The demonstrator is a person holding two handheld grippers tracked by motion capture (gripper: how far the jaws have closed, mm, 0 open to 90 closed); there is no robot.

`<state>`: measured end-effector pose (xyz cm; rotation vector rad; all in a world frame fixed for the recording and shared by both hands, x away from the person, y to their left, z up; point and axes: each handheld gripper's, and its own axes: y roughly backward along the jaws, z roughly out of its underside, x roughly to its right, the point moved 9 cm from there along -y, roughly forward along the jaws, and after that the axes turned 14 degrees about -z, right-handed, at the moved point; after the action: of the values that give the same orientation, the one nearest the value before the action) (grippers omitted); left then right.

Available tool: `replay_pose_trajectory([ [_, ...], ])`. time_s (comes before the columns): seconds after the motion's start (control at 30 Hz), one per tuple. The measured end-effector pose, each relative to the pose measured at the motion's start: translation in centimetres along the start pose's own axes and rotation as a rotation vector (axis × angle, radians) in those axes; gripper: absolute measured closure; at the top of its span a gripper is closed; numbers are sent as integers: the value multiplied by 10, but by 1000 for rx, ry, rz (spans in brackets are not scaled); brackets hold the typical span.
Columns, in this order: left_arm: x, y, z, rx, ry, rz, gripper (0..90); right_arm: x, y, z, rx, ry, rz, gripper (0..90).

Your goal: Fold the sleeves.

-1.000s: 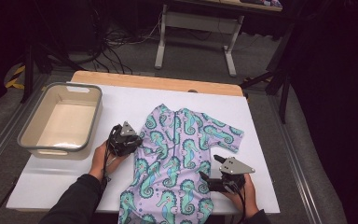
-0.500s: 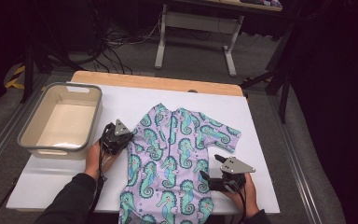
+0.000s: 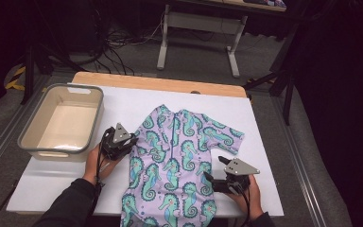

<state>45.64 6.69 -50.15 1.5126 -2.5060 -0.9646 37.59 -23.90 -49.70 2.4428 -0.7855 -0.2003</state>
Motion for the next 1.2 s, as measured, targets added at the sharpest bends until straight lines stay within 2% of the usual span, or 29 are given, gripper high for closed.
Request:
replay_pose_trajectory([
  [0.2,4,17,1,53,-34,13,645,4,3,0,8,-6,-13,282],
  [0.4,9,29,4,80,-44,29,479,12,8,-2,16,-18,-8,324],
  [0.5,13,37,6,96,-72,48,428,18,12,-2,22,-27,8,325],
  [0.53,13,39,7,102,-86,42,391,21,13,-3,31,-24,13,326],
  [0.67,12,48,10,126,-80,10,248,36,22,-7,60,-40,61,325],
  [0.77,13,52,13,133,-67,26,198,44,25,-8,65,-51,76,322],
  [0.83,15,55,17,132,-74,27,177,55,30,-9,75,-64,100,328],
  [0.87,16,55,20,129,-83,32,163,65,33,-10,83,-78,122,341],
  [0.93,17,56,24,122,-86,31,154,71,33,-10,82,-87,130,352],
  [1.0,18,57,28,116,-94,36,146,87,34,-10,69,-116,162,372],
  [1.03,18,58,30,111,-89,37,146,87,34,-10,69,-116,162,372],
  [1.07,18,58,31,110,-91,38,143,94,33,-9,62,-122,174,380],
  [1.1,18,59,32,108,-91,39,140,107,30,-6,40,-148,190,393],
  [1.13,18,60,33,109,-88,43,140,107,30,-6,40,-148,190,393],
  [1.2,17,62,35,111,-78,48,138,121,25,-3,24,-179,206,410],
])
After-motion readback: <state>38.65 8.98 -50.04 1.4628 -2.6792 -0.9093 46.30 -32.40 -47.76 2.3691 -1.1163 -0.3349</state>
